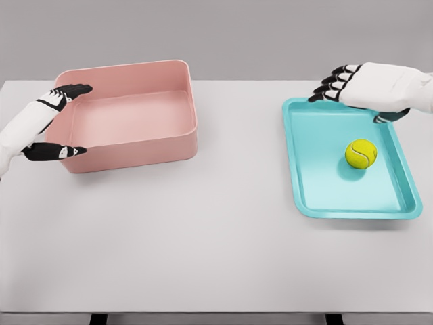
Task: Put the tennis from the blue tray into the pink basket with both arms
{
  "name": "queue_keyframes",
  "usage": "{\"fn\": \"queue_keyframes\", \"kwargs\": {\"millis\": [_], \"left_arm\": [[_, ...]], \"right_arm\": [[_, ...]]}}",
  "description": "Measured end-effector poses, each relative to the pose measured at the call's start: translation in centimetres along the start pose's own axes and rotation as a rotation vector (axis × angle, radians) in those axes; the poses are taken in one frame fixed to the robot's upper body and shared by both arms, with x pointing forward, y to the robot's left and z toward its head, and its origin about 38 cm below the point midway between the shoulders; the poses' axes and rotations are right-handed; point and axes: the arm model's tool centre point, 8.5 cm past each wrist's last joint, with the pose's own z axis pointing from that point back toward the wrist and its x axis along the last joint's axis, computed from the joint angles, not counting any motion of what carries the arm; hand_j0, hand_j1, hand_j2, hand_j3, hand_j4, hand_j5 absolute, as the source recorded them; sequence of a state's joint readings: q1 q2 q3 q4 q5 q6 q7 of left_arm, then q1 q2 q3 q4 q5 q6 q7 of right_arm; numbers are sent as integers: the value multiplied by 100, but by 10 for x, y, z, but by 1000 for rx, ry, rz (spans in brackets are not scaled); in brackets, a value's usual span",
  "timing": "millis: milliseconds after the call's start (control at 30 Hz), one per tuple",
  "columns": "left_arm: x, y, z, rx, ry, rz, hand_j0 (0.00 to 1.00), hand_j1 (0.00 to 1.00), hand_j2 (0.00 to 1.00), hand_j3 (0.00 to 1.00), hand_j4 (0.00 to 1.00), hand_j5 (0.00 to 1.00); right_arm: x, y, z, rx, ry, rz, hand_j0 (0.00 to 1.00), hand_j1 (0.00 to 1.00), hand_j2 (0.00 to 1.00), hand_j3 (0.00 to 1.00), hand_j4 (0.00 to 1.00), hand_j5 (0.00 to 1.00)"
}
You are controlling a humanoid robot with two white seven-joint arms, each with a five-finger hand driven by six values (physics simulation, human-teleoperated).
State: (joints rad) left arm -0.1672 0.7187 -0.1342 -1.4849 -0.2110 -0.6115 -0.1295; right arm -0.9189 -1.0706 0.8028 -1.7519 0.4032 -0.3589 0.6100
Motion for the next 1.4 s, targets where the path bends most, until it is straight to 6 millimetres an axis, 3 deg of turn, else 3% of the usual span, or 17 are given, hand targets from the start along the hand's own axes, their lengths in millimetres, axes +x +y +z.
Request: {"fn": "queue_keyframes", "kwargs": {"millis": [167, 267, 367, 467, 600, 867, 1067, 1400], "left_arm": [[-1, 0, 0, 0, 2, 1, 100, 100, 100, 100, 100, 100], [-1, 1, 1, 0, 3, 0, 100, 100, 100, 100, 100, 100], [-1, -2, 3, -4, 7, 6, 100, 100, 100, 100, 100, 100], [-2, -1, 6, -9, 11, 8, 100, 100, 100, 100, 100, 100], [-6, 4, 20, -30, 29, 29, 100, 100, 100, 100, 100, 100], [0, 6, 34, -87, 18, 121, 100, 100, 100, 100, 100, 100], [2, -12, 48, -119, 34, 208, 100, 100, 100, 100, 100, 100], [17, -27, 45, -141, -4, 269, 100, 100, 100, 100, 100, 100]], "right_arm": [[-2, 2, 7, -3, -12, -38, 99, 99, 99, 99, 99, 99], [-21, 6, 24, -47, 7, -307, 100, 100, 100, 100, 100, 100], [-58, 28, 29, -94, 43, -593, 100, 100, 100, 100, 100, 100], [-90, 68, 24, -90, 116, -773, 100, 100, 100, 100, 100, 100], [-107, 107, 20, -47, 185, -872, 100, 100, 100, 100, 100, 100], [-95, 141, 0, 82, 184, -817, 100, 100, 100, 100, 100, 100], [-82, 147, -16, 126, 146, -785, 100, 100, 100, 100, 100, 100], [-70, 156, -30, 169, 112, -777, 100, 100, 100, 100, 100, 100]]}}
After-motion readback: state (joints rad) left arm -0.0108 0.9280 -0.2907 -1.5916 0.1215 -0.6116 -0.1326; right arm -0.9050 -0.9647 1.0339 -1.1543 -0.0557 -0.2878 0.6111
